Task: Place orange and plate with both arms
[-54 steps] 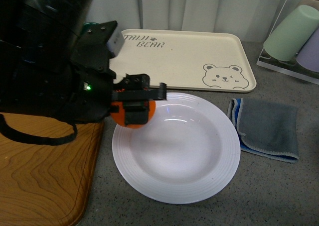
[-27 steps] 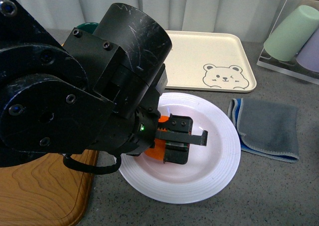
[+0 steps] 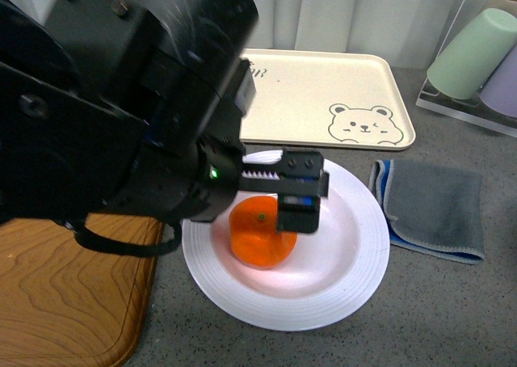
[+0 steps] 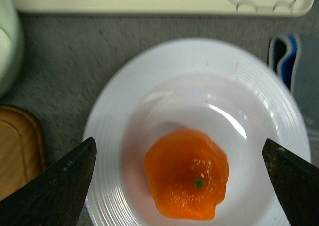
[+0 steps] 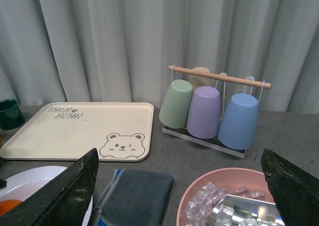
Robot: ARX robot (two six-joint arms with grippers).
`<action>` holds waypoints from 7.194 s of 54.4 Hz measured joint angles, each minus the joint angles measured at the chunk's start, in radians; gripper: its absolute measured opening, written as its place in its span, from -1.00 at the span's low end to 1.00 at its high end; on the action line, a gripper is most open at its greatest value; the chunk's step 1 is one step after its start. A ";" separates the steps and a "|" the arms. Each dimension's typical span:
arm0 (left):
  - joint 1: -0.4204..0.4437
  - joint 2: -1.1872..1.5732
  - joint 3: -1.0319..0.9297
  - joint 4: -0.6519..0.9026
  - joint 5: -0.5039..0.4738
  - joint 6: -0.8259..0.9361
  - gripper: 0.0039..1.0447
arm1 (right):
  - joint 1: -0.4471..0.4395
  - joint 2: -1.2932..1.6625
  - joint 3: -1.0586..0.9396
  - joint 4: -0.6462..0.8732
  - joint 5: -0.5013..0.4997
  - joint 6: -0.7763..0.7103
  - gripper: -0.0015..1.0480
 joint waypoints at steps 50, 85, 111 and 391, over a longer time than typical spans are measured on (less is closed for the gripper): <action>0.399 -0.846 -0.773 0.662 -0.048 0.371 -0.93 | 0.000 0.000 0.000 0.000 0.000 0.000 0.82; 0.539 -1.332 -0.812 0.242 0.085 0.372 -0.93 | 0.000 0.000 0.000 0.000 0.000 0.000 0.82; 0.539 -1.553 -0.813 0.031 0.086 0.372 -0.93 | 0.000 0.000 0.000 0.000 0.000 0.000 0.82; 0.539 -1.829 -0.812 -0.251 0.087 0.374 0.88 | 0.262 2.210 1.339 0.212 -0.285 0.721 0.82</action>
